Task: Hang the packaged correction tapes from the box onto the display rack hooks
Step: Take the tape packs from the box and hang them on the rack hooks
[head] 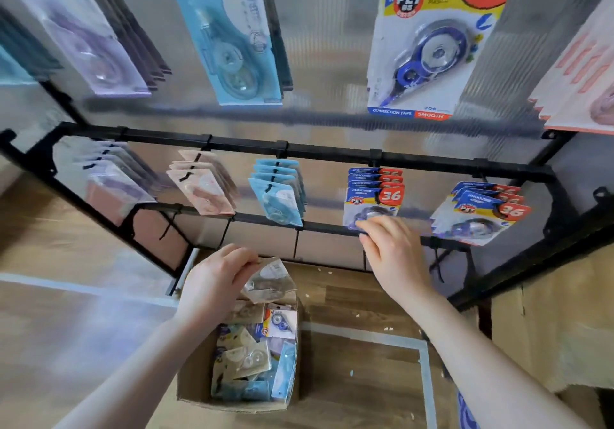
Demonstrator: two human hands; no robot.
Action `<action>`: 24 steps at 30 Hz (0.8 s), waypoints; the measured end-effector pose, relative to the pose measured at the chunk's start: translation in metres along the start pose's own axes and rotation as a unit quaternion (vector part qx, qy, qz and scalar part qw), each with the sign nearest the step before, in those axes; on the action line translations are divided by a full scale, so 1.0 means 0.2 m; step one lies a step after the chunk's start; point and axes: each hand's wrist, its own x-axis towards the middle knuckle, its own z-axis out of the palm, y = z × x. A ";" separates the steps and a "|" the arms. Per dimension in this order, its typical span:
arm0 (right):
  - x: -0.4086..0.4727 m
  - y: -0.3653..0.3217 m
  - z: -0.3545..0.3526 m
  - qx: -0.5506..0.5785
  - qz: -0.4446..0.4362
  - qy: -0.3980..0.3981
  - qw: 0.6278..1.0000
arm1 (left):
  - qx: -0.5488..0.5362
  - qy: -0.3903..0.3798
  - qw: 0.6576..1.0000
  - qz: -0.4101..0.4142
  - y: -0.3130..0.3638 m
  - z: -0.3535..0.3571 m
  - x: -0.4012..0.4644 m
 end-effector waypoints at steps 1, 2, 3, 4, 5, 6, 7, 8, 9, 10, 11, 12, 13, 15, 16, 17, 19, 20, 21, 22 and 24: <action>0.00 -0.06 0.03 0.003 -0.004 -0.004 1.000 | 0.003 0.001 1.000 -0.009 -0.05 -0.02 -0.03; 0.01 -0.12 0.07 0.003 -0.007 -0.009 1.000 | 0.006 0.001 1.000 -0.016 -0.11 -0.04 -0.05; 0.02 -0.19 0.11 0.003 -0.009 -0.014 1.000 | 0.010 -0.001 1.000 -0.023 -0.16 -0.07 -0.08; 0.03 -0.25 0.14 0.005 -0.012 -0.018 1.000 | 0.013 -0.003 1.000 -0.027 -0.22 -0.09 -0.10; 0.04 -0.31 0.18 0.005 -0.015 -0.022 1.000 | 0.015 -0.005 0.999 -0.032 -0.28 -0.12 -0.11; 0.05 -0.37 0.22 0.005 -0.016 -0.027 0.999 | 0.019 -0.003 0.999 -0.037 -0.34 -0.16 -0.13; 0.07 -0.44 0.27 0.006 -0.015 -0.032 0.999 | 0.021 0.000 0.999 -0.041 -0.41 -0.20 -0.14; 0.08 -0.52 0.32 0.010 -0.011 -0.037 0.999 | 0.021 0.002 0.999 -0.043 -0.49 -0.23 -0.15; 0.09 -0.60 0.37 0.016 -0.002 -0.044 0.999 | 0.020 0.001 0.999 -0.042 -0.58 -0.27 -0.16; 0.09 -0.66 0.41 0.022 0.007 -0.053 0.998 | 0.017 -0.002 0.999 -0.039 -0.65 -0.29 -0.16; 0.11 -0.74 0.46 0.023 0.012 -0.059 0.998 | 0.014 -0.002 0.999 -0.037 -0.74 -0.33 -0.17; 0.13 -0.82 0.52 0.023 0.011 -0.065 0.998 | 0.012 -0.004 0.999 -0.037 -0.84 -0.36 -0.17; 0.14 -0.90 0.58 0.021 0.012 -0.075 0.997 | 0.012 -0.003 0.999 -0.034 -0.92 -0.39 -0.18; 0.18 -1.03 0.68 0.017 0.018 -0.084 0.996 | 0.008 -0.001 1.000 -0.025 -1.09 -0.44 -0.19; 0.21 -1.09 0.73 0.015 0.019 -0.082 0.996 | 0.007 0.003 1.000 -0.021 -1.17 -0.46 -0.18; 0.23 -1.15 0.78 0.014 0.020 -0.079 0.997 | 0.007 0.007 1.000 -0.019 -1.24 -0.48 -0.16; 0.28 -1.23 0.87 0.014 0.024 -0.076 0.997 | 0.007 0.015 1.000 -0.016 -1.35 -0.49 -0.14; 0.29 -1.26 0.91 0.013 0.024 -0.073 0.997 | 0.005 0.017 1.000 -0.015 -1.40 -0.48 -0.13; 0.30 -1.27 0.95 0.012 0.022 -0.072 0.997 | 0.000 0.018 1.000 -0.014 -1.44 -0.47 -0.12; 0.30 -1.28 0.99 0.012 0.019 -0.074 0.997 | -0.005 0.019 1.000 -0.015 -1.47 -0.45 -0.12; 0.30 -1.29 1.07 0.013 0.019 -0.079 0.997 | -0.010 0.023 1.000 -0.011 -1.54 -0.40 -0.12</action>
